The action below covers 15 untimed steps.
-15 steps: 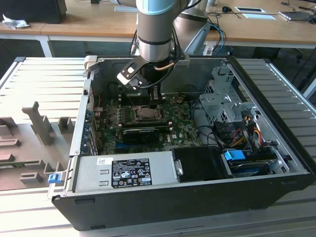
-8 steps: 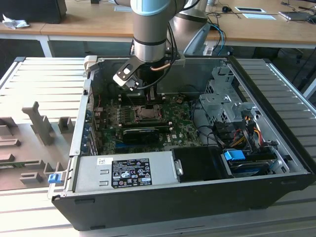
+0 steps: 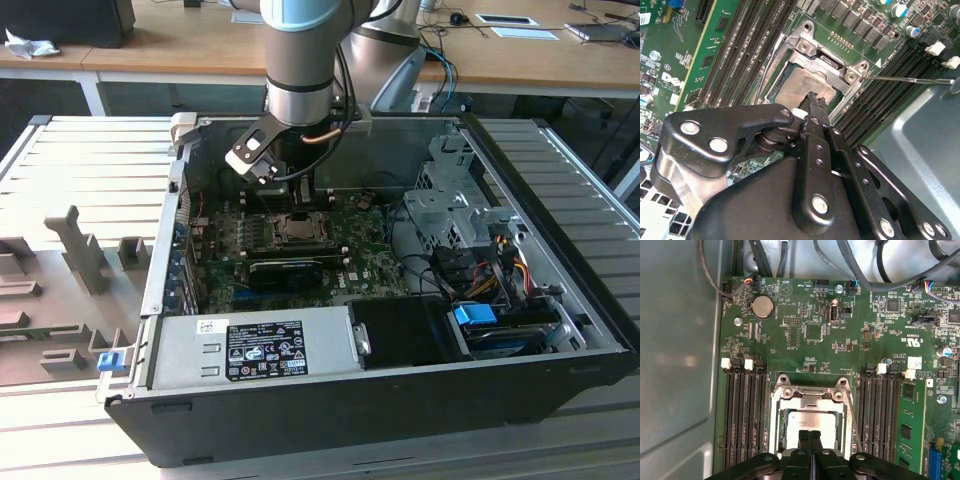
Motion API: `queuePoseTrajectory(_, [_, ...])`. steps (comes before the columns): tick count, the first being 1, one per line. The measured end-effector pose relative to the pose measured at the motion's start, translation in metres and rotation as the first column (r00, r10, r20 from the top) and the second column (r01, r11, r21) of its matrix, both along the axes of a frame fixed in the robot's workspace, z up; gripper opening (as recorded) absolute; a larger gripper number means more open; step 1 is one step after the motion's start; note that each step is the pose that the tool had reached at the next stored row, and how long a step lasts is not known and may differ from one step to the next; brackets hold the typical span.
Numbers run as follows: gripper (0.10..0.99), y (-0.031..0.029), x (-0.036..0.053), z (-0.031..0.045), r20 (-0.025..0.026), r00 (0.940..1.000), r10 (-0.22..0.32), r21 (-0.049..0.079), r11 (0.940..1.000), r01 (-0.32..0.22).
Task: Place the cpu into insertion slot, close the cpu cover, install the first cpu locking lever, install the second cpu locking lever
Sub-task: 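Close the cpu cover, then install the first cpu locking lever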
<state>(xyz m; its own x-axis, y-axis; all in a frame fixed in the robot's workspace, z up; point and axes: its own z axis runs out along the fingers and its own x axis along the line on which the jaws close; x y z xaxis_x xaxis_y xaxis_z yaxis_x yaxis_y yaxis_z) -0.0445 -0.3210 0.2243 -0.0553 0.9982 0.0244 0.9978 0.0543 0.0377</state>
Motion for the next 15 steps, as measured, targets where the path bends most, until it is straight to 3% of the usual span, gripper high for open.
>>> queuePoseTrajectory(15, [0.106, 0.0, -0.0004, 0.0033, 0.0, 1.0, 0.0, 0.0, 1.0, 0.0])
